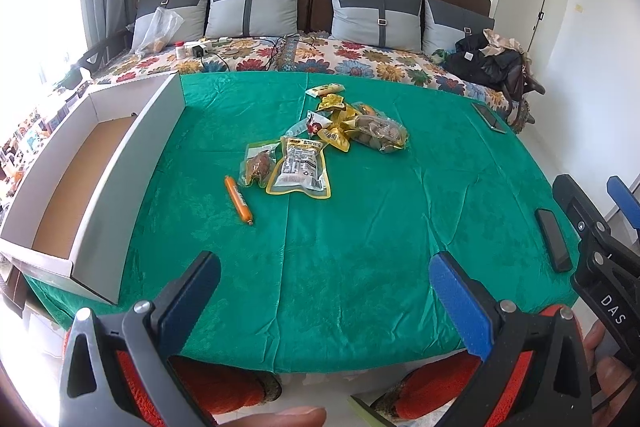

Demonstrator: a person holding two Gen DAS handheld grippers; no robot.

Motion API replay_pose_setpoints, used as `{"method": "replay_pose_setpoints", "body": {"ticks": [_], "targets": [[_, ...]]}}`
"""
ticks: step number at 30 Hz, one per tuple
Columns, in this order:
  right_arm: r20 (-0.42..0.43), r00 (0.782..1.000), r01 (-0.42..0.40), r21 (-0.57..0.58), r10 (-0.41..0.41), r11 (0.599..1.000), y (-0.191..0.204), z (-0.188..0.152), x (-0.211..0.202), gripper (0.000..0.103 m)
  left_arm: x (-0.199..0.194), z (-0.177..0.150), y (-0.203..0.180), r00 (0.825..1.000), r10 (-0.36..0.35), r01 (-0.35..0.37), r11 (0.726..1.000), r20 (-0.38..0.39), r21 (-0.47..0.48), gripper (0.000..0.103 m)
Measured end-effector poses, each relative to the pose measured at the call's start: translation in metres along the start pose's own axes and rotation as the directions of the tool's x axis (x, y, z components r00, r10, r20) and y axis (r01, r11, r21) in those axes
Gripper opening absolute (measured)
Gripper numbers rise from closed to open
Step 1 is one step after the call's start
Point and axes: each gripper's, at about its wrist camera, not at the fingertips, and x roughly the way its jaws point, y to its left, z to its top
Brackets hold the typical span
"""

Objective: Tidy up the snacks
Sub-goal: 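Move both tools toward the snacks on the green cloth, then bring the left tool down over the orange sausage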

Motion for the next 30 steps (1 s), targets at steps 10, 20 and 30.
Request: {"method": "replay_pose_setpoints", "body": {"ticks": [10, 20, 30], "targets": [[-0.098, 0.990, -0.104, -0.022, 0.102, 0.994, -0.009, -0.030, 0.023, 0.102, 0.049, -0.022, 0.022, 0.978, 0.146, -0.103, 0.958, -0.146, 0.266, 0.103], [-0.202, 0.893, -0.441, -0.213, 0.402, 0.872, -0.005, 0.024, 0.071, 0.102, 0.024, 0.045, 0.057, 0.960, 0.278, -0.275, 0.897, 0.043, 0.347, 0.103], [-0.272, 0.883, -0.373, 0.089, 0.382, 0.924, 0.021, -0.094, 0.096, 0.102, 0.139, -0.049, 0.078, 0.950, 0.189, -0.206, 0.978, -0.247, -0.043, 0.103]]}}
